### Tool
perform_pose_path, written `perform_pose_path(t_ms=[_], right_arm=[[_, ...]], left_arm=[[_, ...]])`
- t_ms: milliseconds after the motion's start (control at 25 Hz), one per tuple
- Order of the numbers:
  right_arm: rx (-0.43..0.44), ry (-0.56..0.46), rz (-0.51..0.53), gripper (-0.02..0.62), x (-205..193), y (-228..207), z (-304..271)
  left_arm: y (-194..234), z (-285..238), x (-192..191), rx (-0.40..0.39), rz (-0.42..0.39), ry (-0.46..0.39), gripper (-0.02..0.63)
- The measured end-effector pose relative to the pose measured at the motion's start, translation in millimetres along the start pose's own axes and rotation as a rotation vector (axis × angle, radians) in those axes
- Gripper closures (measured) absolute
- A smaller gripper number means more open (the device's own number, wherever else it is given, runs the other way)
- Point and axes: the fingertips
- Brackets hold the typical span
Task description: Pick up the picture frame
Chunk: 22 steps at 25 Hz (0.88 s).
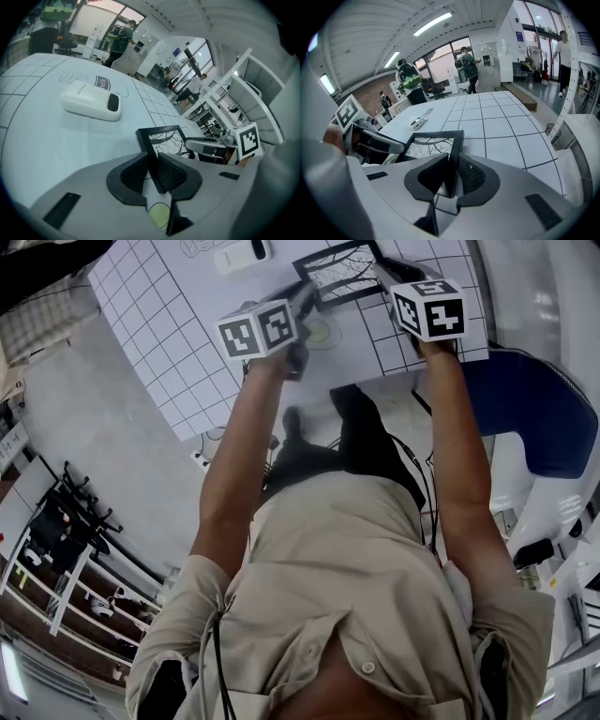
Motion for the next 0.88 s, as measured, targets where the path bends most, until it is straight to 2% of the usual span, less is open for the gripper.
perform_pose_path(t_ms=[240, 480, 760, 880], right_arm=[[-0.018, -0.055, 0.018, 0.518, 14.3, 18.6, 13.7], [-0.045, -0.124, 0.03, 0.518, 59.4, 29.5, 20.7], [-0.091, -0.245, 0.048, 0.518, 55.5, 61.8, 90.1], [-0.105, -0.296, 0.062, 0.518, 79.0, 86.1, 99.8]], left_arm=[[0.6, 22.6, 3.3, 0.015, 0.003, -0.055, 0.538], [7.0, 48.8, 43.7, 0.009, -0.03, -0.109, 0.538], [-35.1, 102.0, 31.0, -0.024, -0.096, -0.201, 0.54], [-29.9, 135.0, 46.5, -0.015, -0.12, -0.258, 0.54]])
Point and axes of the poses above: the fingertips, and each gripper's own axes: z backward along the fingers, y to its left, x out of its top, and after that the axes turned 11 degrees about y, right-handed
